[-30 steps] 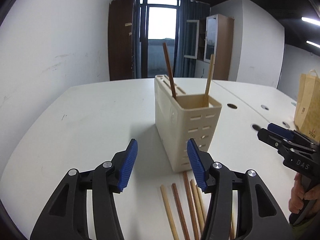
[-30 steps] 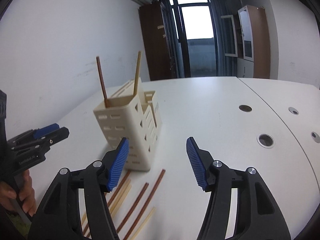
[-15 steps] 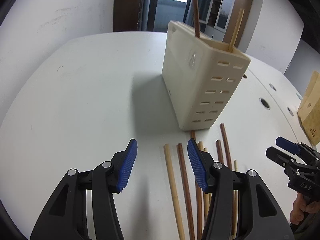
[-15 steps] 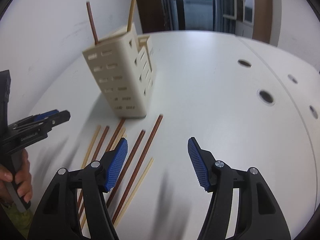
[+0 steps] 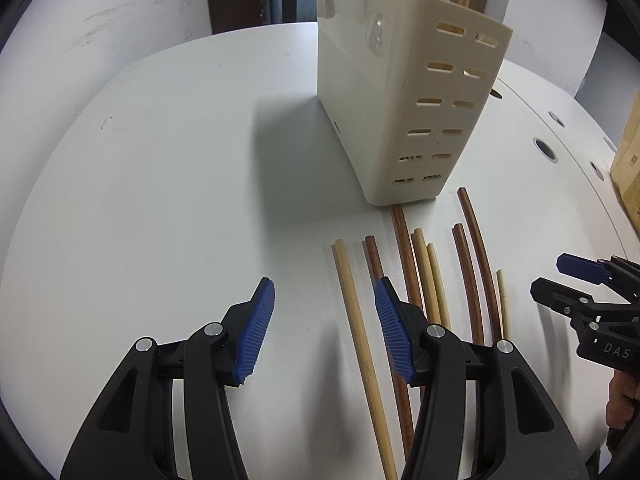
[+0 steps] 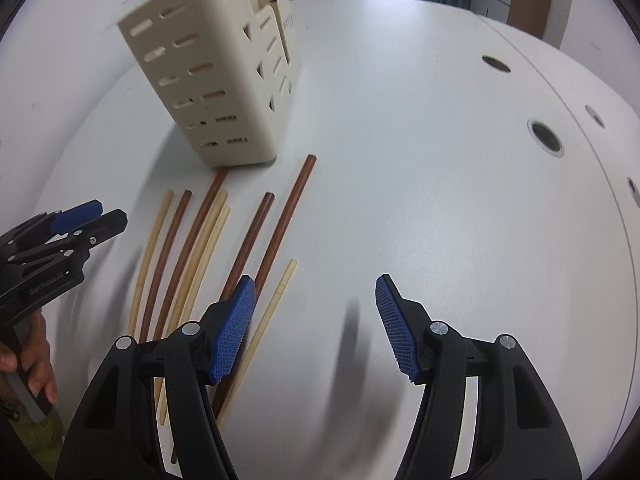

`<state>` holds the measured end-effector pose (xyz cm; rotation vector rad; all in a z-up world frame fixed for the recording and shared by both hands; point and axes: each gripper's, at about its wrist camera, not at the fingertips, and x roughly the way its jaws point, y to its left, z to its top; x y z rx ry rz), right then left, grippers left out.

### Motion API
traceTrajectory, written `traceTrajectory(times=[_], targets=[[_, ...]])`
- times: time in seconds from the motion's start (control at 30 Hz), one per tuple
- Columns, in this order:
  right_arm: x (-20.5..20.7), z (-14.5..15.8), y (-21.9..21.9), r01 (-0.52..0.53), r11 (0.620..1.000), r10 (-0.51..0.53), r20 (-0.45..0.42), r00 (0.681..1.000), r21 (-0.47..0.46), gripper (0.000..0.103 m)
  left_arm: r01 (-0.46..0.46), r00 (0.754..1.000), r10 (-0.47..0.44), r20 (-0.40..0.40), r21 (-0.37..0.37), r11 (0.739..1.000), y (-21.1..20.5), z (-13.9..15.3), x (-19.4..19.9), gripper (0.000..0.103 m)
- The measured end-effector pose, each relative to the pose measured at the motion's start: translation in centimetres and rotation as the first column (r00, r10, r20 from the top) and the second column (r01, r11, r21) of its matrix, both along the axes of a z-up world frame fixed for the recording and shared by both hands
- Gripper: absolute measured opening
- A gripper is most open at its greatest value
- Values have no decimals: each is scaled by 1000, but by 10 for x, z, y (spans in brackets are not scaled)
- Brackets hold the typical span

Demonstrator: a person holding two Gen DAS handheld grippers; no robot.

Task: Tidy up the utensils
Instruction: 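Move both open tools back down to the remaining chopsticks, then grasp a light-wood chopstick with the left tool while the right tool grasps another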

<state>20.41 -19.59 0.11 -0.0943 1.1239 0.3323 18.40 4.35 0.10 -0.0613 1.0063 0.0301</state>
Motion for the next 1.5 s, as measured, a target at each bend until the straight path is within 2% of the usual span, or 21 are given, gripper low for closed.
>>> traceTrajectory(times=[0.33,0.43,0.5,0.57,0.67,0.77,0.9,1.1,1.13,1.17,1.27,1.5], targets=[[8,-15,8,9,1000,-10,-29,1000,-24,62,-4,999,4,-33,6,1000,-1,-14,11,52],[10,-19,10,8,999,-9,-36,999,-31,62,-4,999,4,-37,2,1000,-1,-16,14,48],[12,-19,12,12,999,-13,-32,999,-37,58,-1,999,1,-43,1,1000,-1,-19,16,46],[12,-21,12,8,999,-10,-35,999,-34,48,8,999,-8,-52,4,1000,-2,-22,19,46],[12,-22,13,6,999,-7,-26,1000,-48,48,7,998,-6,-59,6,1000,-2,-26,21,45],[11,-22,15,2,998,-4,-25,1000,-55,48,5,997,-5,-71,0,1000,-2,-30,23,41],[5,-22,21,-17,997,16,-22,1000,-80,46,18,996,-17,-90,3,1000,-4,-36,26,30],[-5,-21,22,-29,998,28,-22,999,-56,30,27,996,-26,-84,11,1000,-6,-34,29,12],[-5,-20,21,-28,998,27,-25,999,-49,22,30,996,-28,-82,18,999,-8,-34,30,10],[-3,-20,19,-22,999,21,-30,999,-41,15,35,996,-33,-80,24,999,-10,-33,30,10],[3,-21,13,-12,1000,12,-47,999,-8,8,56,996,-52,-75,44,997,-14,-33,31,7],[13,-21,-1,18,999,-16,-49,999,40,5,65,998,-64,-14,94,993,-23,-19,21,6]])
